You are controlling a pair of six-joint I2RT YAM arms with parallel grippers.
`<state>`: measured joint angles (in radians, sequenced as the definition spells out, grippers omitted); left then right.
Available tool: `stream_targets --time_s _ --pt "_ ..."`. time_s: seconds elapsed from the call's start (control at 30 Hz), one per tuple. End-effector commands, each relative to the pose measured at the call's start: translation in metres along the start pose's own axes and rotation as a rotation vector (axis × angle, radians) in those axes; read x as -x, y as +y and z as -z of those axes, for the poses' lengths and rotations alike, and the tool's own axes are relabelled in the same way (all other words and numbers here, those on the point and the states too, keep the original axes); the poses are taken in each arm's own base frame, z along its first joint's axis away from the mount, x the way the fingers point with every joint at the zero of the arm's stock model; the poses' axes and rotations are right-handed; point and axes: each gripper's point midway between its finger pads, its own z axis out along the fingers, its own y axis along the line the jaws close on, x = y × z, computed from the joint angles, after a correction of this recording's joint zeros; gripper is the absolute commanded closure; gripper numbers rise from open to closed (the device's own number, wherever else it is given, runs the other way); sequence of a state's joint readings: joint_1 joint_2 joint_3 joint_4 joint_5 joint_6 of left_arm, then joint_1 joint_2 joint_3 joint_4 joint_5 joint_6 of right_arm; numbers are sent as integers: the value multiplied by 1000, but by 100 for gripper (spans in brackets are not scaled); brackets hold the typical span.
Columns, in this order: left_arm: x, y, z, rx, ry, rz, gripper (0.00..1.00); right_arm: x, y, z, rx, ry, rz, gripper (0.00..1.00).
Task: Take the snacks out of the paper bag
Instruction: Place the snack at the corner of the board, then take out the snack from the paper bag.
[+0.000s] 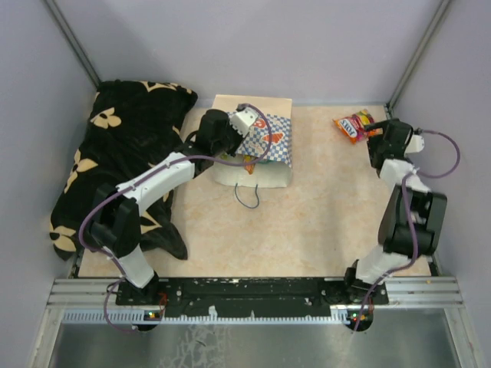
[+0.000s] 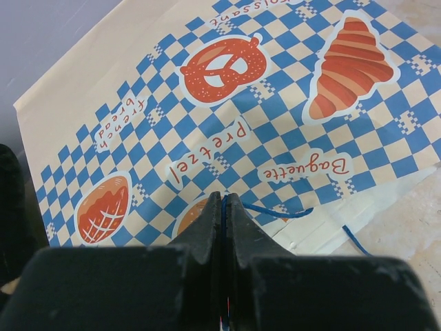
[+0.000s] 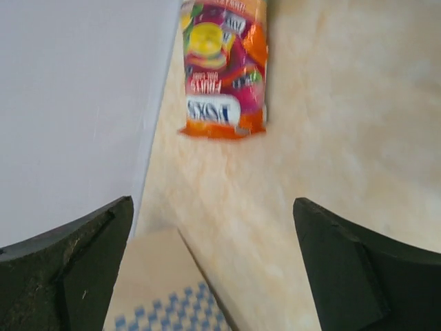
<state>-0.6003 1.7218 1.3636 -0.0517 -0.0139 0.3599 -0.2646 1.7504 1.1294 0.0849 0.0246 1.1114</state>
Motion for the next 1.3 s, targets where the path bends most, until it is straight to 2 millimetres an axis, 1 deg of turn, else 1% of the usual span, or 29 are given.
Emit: stream_targets --time_s 0.0,0.07,0.1,0.13,0.17,0.23,0.3,0.33,0.37,0.43,0.53,0.63,0.73,0.83,0.9,0.97,1.07,1.2,1.27 --pt "40 11 18 18 -85 4 100 -37 -5 97 58 -39 106 1" --pt "41 12 19 23 -83 17 100 -74 -7 137 129 -46 253 1" --pt "43 13 20 25 -83 26 100 -95 -2 158 193 -44 320 1" --pt "46 14 21 31 -86 37 100 -119 -1 177 261 -32 394 1" --pt "50 15 21 33 -91 53 100 -151 -8 197 333 5 472 1" --pt "57 15 22 29 -102 88 100 -187 -6 231 493 12 592 1" --pt "66 15 22 22 -113 116 100 -215 -7 249 587 8 702 1" --pt "70 15 22 18 -118 129 100 -226 -7 251 603 15 753 1" --pt "73 14 22 13 -123 140 100 -238 -7 252 609 33 803 1" --pt "79 13 22 5 -134 155 100 -262 -1 255 637 46 893 1" --pt "83 13 20 2 -135 160 100 -293 11 256 665 51 958 1" --pt "83 13 19 5 -123 160 100 -317 26 255 695 56 953 4" --pt "80 13 17 9 -104 158 100 -336 45 251 725 48 915 6" --pt "78 13 15 8 -93 154 100 -356 59 242 743 34 908 6" --pt "78 14 15 11 -87 148 100 -372 64 229 737 11 927 6" --pt "77 16 15 19 -75 145 100 -383 71 219 733 -17 938 6" --pt "76 17 15 25 -59 139 100 -392 80 203 714 -46 938 6" --pt "76 18 17 29 -41 148 100 -388 80 176 643 -85 927 7" --pt "77 18 18 26 -41 152 100 -384 80 167 625 -106 921 8"
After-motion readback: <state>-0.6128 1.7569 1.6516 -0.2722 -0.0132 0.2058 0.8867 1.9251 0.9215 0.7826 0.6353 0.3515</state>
